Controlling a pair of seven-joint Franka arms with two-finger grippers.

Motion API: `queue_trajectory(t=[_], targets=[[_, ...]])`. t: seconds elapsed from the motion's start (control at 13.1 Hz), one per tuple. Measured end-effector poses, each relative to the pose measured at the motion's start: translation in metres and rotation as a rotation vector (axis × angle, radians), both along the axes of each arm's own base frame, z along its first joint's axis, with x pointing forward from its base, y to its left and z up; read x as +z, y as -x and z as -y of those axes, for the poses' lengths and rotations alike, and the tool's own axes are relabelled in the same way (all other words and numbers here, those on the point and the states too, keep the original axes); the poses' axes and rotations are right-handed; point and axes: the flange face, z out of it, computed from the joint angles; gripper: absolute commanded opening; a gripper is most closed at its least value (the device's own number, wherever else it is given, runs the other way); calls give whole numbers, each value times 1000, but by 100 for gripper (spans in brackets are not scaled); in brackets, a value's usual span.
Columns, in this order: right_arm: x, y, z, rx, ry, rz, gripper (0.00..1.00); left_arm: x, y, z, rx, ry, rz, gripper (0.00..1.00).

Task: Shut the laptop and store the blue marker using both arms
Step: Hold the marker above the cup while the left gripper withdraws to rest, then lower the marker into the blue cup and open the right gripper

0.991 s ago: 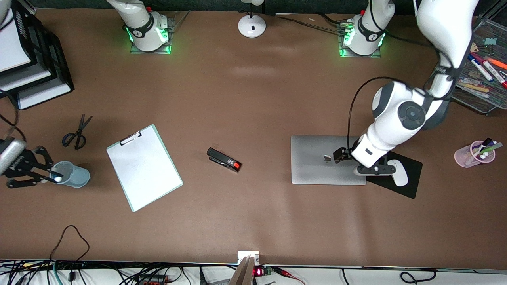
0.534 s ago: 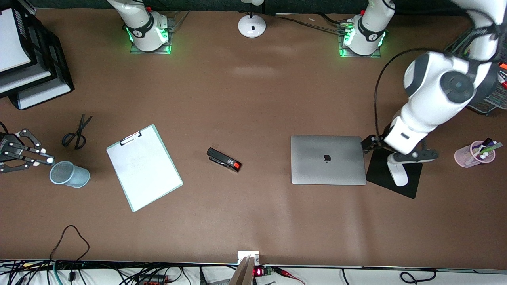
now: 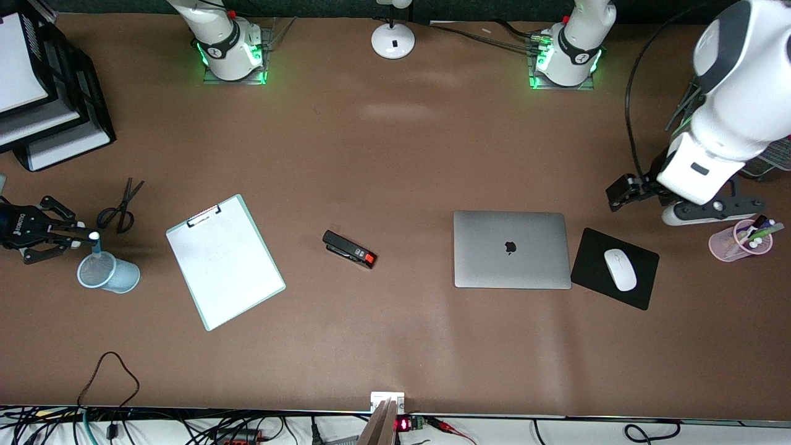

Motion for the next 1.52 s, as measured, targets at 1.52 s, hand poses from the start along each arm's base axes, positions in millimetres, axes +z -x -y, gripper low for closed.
queue_trajectory(t=[1.52], targets=[[-84, -7, 59, 28, 73, 63, 0, 108, 47, -26, -37, -35, -102, 100]])
